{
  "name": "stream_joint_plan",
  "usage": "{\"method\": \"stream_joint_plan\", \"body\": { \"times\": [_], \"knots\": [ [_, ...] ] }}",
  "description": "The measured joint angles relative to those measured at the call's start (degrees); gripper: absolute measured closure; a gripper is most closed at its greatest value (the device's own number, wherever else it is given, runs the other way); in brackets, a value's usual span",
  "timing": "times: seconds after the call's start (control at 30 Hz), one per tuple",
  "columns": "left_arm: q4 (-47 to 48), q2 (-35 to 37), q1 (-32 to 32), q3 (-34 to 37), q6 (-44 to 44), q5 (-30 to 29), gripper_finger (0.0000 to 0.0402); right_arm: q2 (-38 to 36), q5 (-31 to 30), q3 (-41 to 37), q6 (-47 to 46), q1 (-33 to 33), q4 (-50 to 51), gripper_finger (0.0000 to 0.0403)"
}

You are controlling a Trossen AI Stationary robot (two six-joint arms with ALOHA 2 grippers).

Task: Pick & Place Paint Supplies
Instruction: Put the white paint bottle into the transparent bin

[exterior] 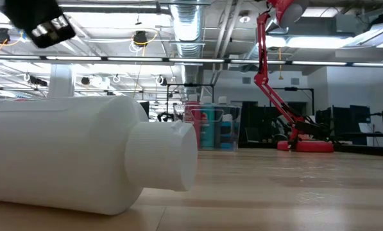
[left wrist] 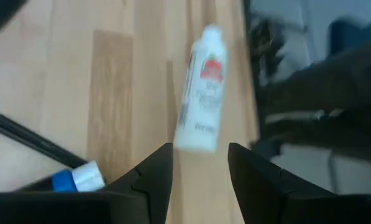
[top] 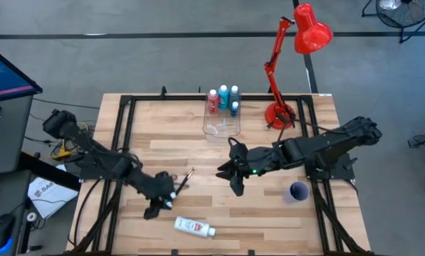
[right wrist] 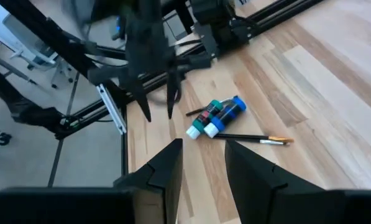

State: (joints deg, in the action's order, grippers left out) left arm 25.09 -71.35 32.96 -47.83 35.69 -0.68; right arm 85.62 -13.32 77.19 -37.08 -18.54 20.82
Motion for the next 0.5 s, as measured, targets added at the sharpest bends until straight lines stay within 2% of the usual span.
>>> {"method": "stream_joint_plan", "body": {
  "times": [0.17,0.3,0.5],
  "knots": [
    [-1.6,-6.6,6.2,0.0,-1.6,-8.6,0.0255,0.0,0.0,0.0,0.0,0.1,0.1,0.0290],
    [-3.1,-10.2,8.2,-1.7,-3.8,-10.5,0.0255,0.0,0.0,0.0,-0.4,0.1,0.4,0.0290],
    [-3.8,-11.0,8.2,-3.2,-4.3,-11.8,0.0253,0.0,-0.1,0.0,-0.4,0.1,1.4,0.0290]
  ]
}}
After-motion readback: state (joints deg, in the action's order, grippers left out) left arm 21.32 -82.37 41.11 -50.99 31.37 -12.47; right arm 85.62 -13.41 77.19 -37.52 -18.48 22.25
